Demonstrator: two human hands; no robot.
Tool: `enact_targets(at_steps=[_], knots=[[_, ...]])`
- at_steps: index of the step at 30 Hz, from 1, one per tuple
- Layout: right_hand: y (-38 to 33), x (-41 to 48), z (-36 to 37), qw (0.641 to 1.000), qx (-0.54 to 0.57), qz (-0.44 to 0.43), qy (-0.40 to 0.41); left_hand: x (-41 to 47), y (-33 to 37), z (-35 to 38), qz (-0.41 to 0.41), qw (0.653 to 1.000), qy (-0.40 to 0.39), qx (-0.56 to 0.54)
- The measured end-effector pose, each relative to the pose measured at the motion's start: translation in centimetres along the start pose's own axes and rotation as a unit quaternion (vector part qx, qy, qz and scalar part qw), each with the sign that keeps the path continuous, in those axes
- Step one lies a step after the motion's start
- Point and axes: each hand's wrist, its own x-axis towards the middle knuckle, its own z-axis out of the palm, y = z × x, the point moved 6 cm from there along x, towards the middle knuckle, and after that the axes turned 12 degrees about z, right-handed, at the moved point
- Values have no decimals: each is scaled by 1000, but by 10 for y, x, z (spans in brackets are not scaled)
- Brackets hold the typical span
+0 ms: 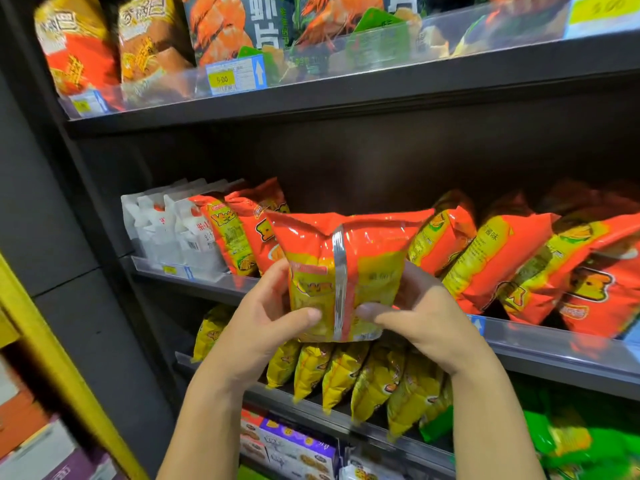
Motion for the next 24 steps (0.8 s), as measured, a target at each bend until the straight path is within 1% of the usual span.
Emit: enact_targets(at_steps=[3,7,10,12,15,17,19,22,23,24], knots=[[-6,4,-1,999,22,42,-26,4,2,-3,-28,999,5,-29],[-14,12,7,986,99,123,-56,12,3,-1,-88,993,57,-60],[-14,21,15,969,133,201,-60,17,2,-4,-147,984,96,-44],[-15,24,18,961,153,224,-54,17,6,-2,-167,978,111,-52],[-20,24,20,955,181,230,-50,18,9,1,-176,974,133,-55],[-19,24,21,953,197,225,-54,18,12,3,-163,974,143,-62],[-17,23,25,947,223,220,-76,17,13,3,-149,978,136,-60],[-13,22,31,936,273,201,-98,16,14,3,-136,976,137,-97],[-12,21,31,935,286,191,-91,16,16,3,-127,977,146,-88],[-10,22,29,937,292,178,-77,15,18,0,-111,980,154,-52]])
